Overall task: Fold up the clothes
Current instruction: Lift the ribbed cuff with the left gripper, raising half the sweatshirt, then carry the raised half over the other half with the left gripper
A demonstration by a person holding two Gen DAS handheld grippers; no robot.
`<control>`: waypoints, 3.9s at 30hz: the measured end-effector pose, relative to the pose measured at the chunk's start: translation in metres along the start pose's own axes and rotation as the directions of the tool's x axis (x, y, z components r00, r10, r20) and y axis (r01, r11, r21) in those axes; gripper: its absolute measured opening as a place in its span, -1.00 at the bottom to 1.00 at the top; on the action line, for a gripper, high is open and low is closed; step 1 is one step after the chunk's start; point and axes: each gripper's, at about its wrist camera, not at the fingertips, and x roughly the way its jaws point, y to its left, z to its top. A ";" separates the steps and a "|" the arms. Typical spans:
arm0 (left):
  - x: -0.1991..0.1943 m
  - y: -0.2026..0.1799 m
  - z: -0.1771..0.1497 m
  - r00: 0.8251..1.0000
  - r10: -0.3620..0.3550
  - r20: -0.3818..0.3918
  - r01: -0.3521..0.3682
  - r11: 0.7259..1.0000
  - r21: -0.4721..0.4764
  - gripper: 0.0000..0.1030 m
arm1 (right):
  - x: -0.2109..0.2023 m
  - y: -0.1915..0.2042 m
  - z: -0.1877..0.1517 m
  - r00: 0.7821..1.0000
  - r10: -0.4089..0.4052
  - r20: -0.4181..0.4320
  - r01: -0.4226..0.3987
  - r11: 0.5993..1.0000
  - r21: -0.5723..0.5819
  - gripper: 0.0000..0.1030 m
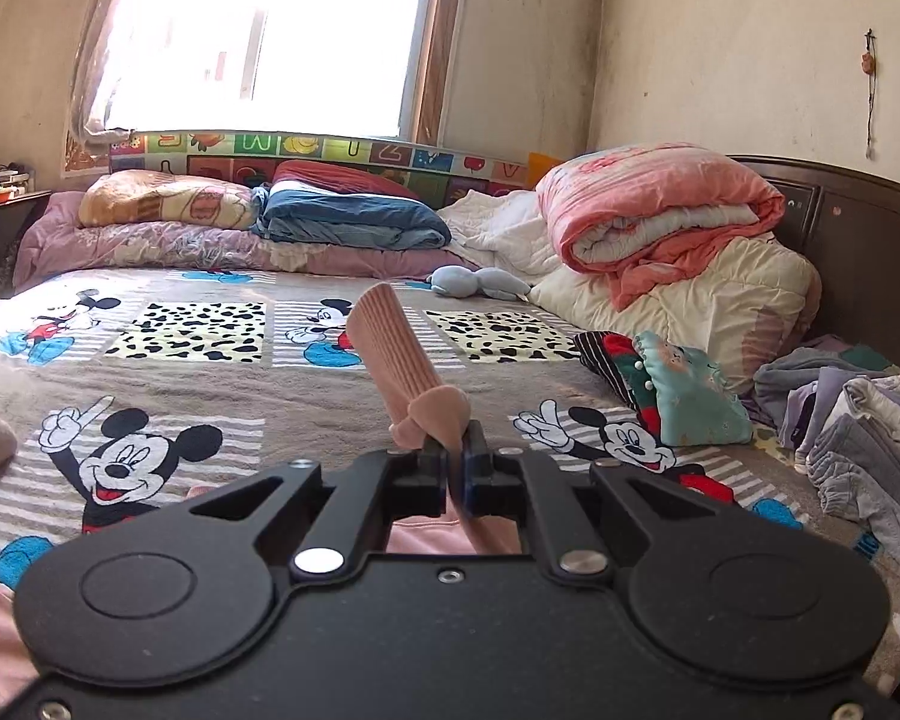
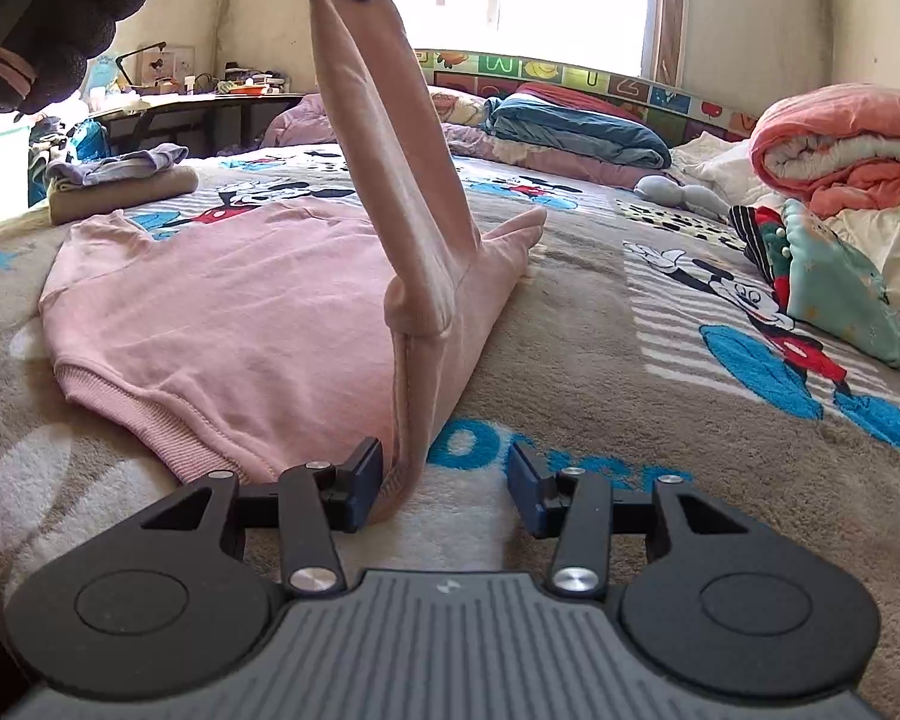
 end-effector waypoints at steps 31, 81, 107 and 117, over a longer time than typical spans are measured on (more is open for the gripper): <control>0.004 0.119 -0.072 0.995 0.005 -0.099 -0.022 0.985 -0.172 -0.94 | 0.001 0.036 -0.007 0.997 -0.074 0.028 0.078 0.978 -0.192 -0.15; 0.018 0.126 -0.101 0.963 0.129 -0.235 -0.164 0.977 -0.135 -0.87 | -0.021 0.044 0.010 0.964 0.266 -0.011 -0.263 0.942 -0.208 0.02; 0.001 0.187 -0.106 0.974 0.008 -0.228 -0.138 0.816 -0.561 -0.79 | 0.023 0.029 0.039 0.865 0.479 -0.153 -0.495 0.863 -0.099 0.30; 0.002 0.180 -0.109 0.965 0.055 -0.257 -0.170 0.876 -0.451 -0.73 | 0.020 0.021 0.034 0.836 0.530 -0.139 -0.541 0.839 -0.054 0.31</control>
